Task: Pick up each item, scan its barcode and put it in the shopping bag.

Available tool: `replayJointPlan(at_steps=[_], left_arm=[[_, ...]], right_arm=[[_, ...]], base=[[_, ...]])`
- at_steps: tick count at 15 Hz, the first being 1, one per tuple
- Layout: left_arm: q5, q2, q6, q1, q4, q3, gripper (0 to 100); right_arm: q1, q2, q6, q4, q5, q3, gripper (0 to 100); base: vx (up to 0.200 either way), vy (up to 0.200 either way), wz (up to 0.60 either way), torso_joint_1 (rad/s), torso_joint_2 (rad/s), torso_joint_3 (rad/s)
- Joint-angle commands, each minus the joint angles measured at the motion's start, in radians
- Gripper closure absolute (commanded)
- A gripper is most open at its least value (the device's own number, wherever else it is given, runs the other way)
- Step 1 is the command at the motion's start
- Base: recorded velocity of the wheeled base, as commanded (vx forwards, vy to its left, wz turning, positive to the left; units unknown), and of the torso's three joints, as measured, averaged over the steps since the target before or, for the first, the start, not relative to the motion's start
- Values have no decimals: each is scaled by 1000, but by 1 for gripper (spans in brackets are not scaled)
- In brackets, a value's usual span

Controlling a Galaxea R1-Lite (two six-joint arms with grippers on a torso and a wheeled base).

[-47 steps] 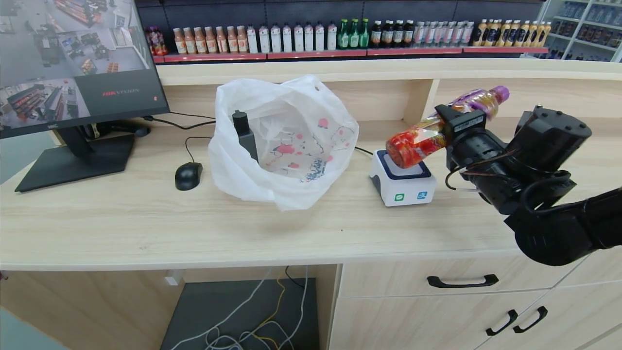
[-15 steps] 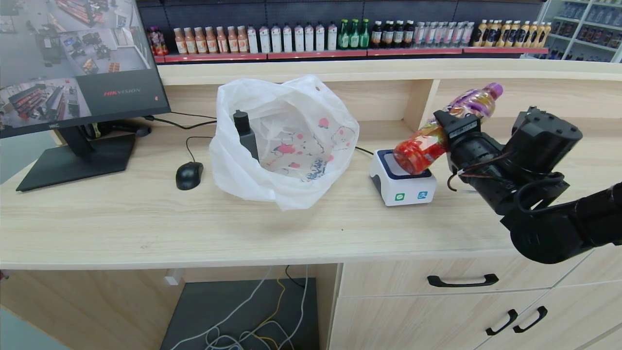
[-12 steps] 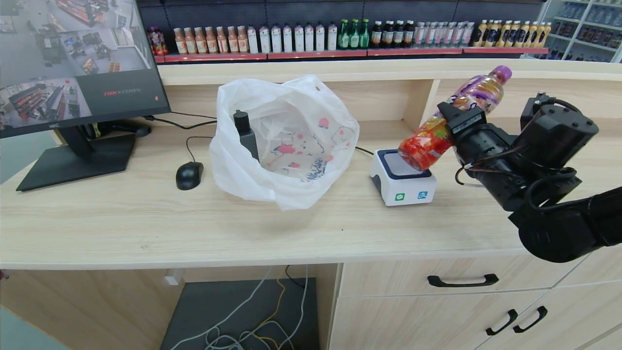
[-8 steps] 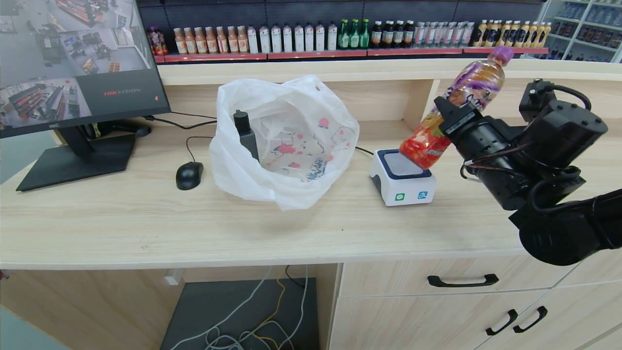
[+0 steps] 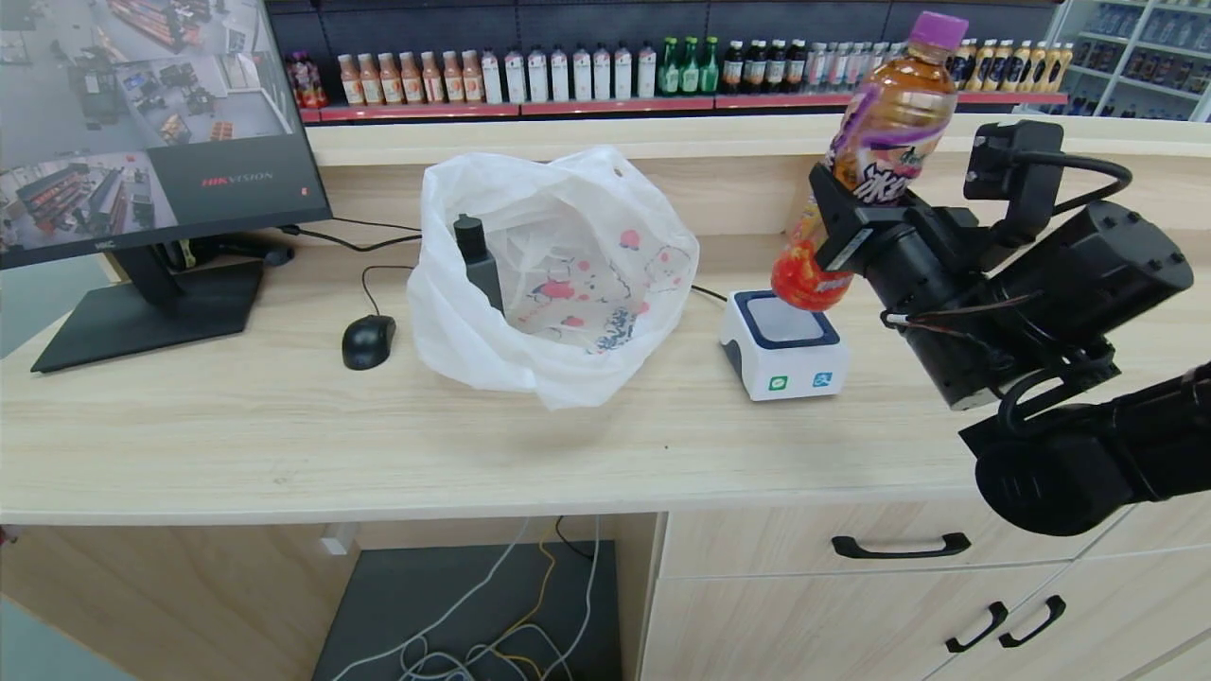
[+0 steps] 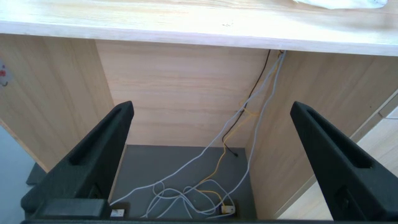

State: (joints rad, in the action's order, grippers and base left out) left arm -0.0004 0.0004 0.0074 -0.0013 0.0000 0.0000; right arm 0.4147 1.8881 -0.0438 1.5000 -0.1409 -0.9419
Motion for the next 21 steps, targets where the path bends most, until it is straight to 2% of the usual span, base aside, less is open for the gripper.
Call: replayJointPlan(at_steps=[1,3,5,17,21], left_arm=[[0,0,0,0,0,0,0],[0,0,-3,0,0,0,0],[0,0,-3,0,0,0,0],[0,0,-1,0,0,0,0],[0,0,-3,0,0,0,0]], right_arm=[[-4,5,-30,11,18,6,100],[-10,8,-85,23,76,9,100],[-13,8,-96,26,81,6,100],[-17,16,-88,25,83,2,100],[-20,46,-88,14,84,-32,100]], base=[[0,0,0,0,0,0],[0,0,0,0,0,0],[0,0,0,0,0,0],[0,200,0,1,4,1],[0,0,0,0,0,0]])
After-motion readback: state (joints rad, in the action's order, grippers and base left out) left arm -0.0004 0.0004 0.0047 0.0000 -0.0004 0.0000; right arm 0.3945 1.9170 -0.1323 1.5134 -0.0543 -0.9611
